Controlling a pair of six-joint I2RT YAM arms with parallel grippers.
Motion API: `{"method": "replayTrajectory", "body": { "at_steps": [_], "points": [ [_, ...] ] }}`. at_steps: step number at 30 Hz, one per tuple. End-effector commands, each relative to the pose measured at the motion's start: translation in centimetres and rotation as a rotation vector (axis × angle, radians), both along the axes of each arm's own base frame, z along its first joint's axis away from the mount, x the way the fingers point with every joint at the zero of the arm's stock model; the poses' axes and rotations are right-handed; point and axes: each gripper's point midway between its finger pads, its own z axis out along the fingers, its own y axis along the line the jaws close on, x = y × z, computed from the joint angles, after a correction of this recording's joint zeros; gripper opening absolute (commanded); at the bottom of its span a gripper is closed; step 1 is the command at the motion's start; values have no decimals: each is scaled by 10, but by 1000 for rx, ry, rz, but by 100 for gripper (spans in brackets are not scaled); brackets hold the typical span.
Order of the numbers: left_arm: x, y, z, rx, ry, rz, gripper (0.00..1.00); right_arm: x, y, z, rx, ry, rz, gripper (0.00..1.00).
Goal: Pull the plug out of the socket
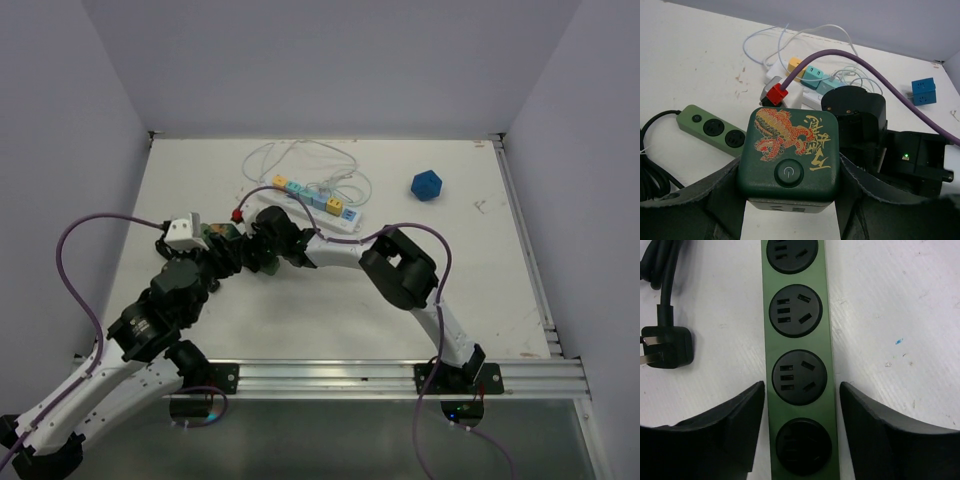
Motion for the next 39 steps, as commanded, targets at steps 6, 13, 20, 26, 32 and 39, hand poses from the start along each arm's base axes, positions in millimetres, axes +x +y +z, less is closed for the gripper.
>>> {"method": "replayTrajectory", "body": {
  "at_steps": [6,13,20,26,32,39],
  "points": [
    [-5,6,28,-70,-32,17,0,-1,-10,30,-6,-47,-14,99],
    [-5,-7,52,-101,-78,-52,1,-19,-49,91,87,-73,-28,99],
    [22,-65,40,-39,-39,-219,1,-48,-146,122,97,-60,-226,99],
    [48,-143,38,-128,-61,-429,0,-45,-299,134,13,-94,-753,99],
    [70,-231,25,-174,-42,-605,2,-64,-413,138,86,-92,-1089,99],
    [95,-352,-16,-221,45,-794,10,-94,-468,155,163,-170,-1273,99]
  ]
}}
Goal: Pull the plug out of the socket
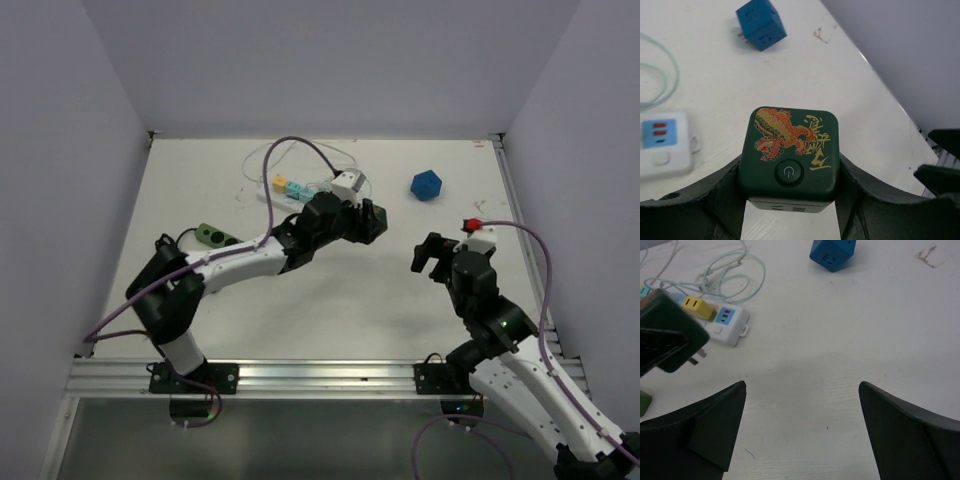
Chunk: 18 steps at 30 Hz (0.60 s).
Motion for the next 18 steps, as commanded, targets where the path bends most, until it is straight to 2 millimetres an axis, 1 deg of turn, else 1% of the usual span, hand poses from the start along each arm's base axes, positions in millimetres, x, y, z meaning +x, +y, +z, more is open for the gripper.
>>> {"method": "replayTrajectory", "body": {
  "at_steps": [1,2,4,5,7,8,9,10,11,12,13,14,15,16,17,18],
  "points": [
    [9,-73,41,-200,-60,-138,11,-14,-33,-2,-1,-10,-156,99],
    [19,-95,30,-211,-35,-151,13,-16,-36,-2,4,-18,-168,99],
    [19,-122,20,-227,-8,-209,16,-21,-42,2,30,-42,-195,99],
    [29,-140,10,-234,6,-215,17,-22,-44,2,38,-46,-203,99],
    [32,-159,2,-247,23,-232,21,-25,-43,5,71,-65,-201,99],
    [40,-173,-6,-260,37,-232,22,-26,-44,5,76,-68,-202,99],
    [43,-179,-10,-266,43,-237,25,-26,-44,6,79,-71,-201,99],
    [48,-185,-34,-248,70,-232,28,-26,-44,5,74,-68,-202,99],
    [52,-194,-23,-278,62,-238,31,-26,-44,3,67,-63,-204,99],
    [55,-198,-27,-280,64,-237,34,-25,-44,2,62,-60,-203,99],
    [58,-202,-31,-281,68,-236,37,-25,-44,1,57,-55,-202,99],
    [62,-208,-42,-271,81,-234,40,-24,-44,-1,54,-49,-203,99],
    [66,-211,-45,-270,84,-230,45,-24,-43,-1,56,-49,-200,99],
    [68,-213,-50,-265,84,-225,46,-24,-43,-1,64,-51,-201,99],
    [71,-216,-61,-253,94,-217,48,-25,-43,-2,65,-52,-201,99],
    [75,-216,-65,-248,94,-205,51,-25,-44,-1,67,-57,-205,99]
  ]
}}
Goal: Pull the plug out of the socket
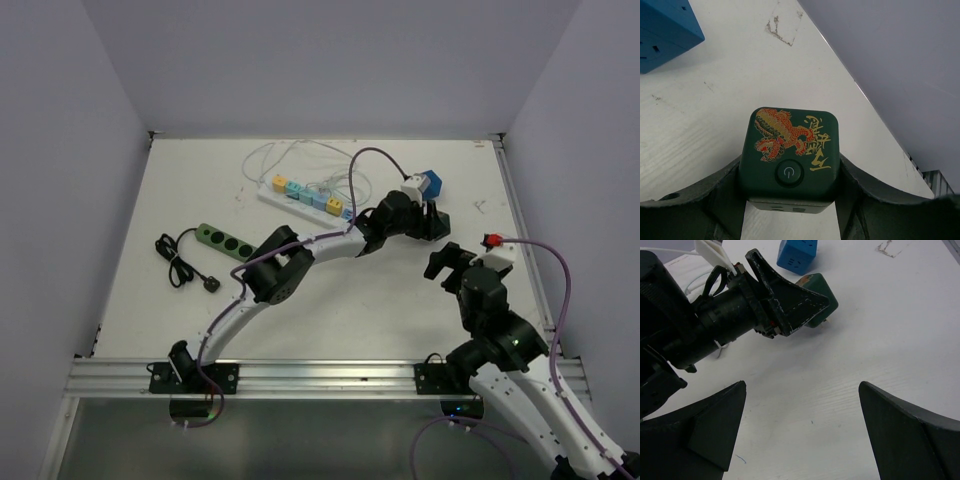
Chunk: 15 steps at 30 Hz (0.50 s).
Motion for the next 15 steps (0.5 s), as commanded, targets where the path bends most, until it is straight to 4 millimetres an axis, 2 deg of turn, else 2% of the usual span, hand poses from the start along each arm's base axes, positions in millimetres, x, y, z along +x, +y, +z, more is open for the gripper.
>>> {"method": "replayTrajectory", "body": {
  "at_steps": [1,2,5,8,11,15],
  "points": [
    [15,-14,35,-90,-35,17,54,1,-6,-1,15,-13,-44,99],
    [17,-13,26,-81,-28,29,62,0,-6,-1,14,-16,-43,99],
    [24,-9,17,-69,-22,47,77,0,-7,-1,6,-16,-43,99],
    [29,-5,12,-59,-22,58,87,1,-6,-1,9,-16,-41,99],
    [32,-1,12,-44,-29,64,96,1,-5,-1,17,-18,-39,99],
    [32,6,22,-19,-56,64,100,2,-3,0,25,-24,-35,99]
  ]
}}
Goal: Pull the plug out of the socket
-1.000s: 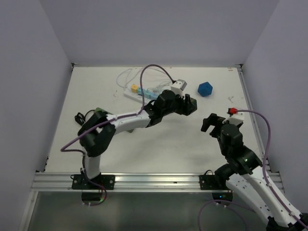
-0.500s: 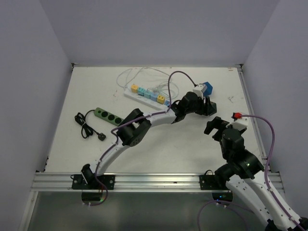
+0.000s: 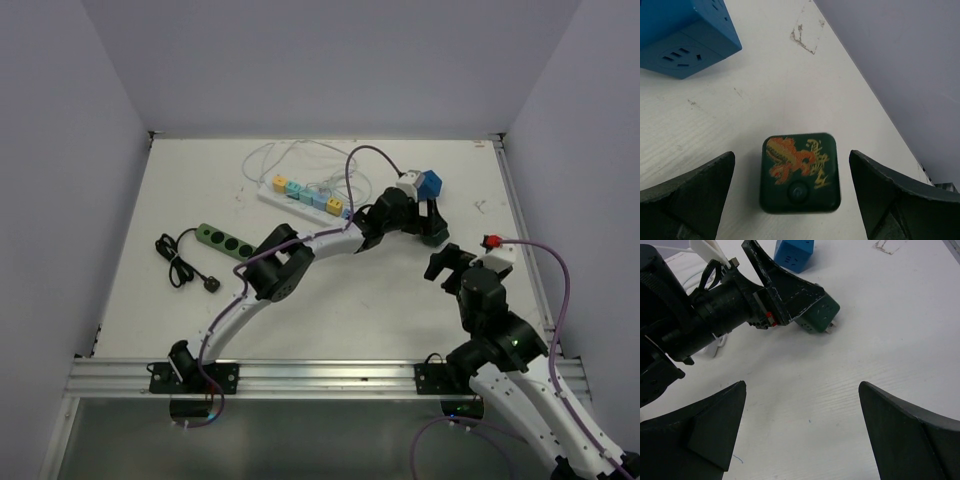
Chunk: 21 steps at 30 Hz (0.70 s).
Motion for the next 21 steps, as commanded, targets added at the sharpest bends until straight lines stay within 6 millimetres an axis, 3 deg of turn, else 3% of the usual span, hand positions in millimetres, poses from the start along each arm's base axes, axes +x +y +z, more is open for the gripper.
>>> {"method": "replayTrajectory", "body": {
  "at_steps": [1,5,7,12,14,15,17,18,19,20,21],
  "points": [
    [9,7,41,-17,-75,13,100,3,-1,5,32,-31,-28,99],
    [17,35,72,-3,-117,43,100,6,3,6,54,-58,-13,99],
    [16,52,98,-3,-158,54,99,9,8,0,52,-58,9,99],
    [17,92,155,-18,-237,74,100,19,32,-3,75,-86,118,99],
    [16,103,166,2,-260,76,99,24,41,-2,69,-102,162,99],
    [11,110,189,-13,-288,79,100,26,44,-3,52,-99,180,99],
    [5,126,189,28,-307,89,100,34,56,-1,39,-106,235,99],
    [-4,139,217,8,-343,107,100,37,61,-1,3,-107,271,99],
    [-11,151,205,49,-331,116,99,41,70,-1,-4,-97,313,99],
    [-10,165,210,63,-337,162,100,48,77,5,-9,-119,335,99],
    [-24,181,225,54,-348,170,100,56,85,-10,-75,-65,377,99]
  ]
}}
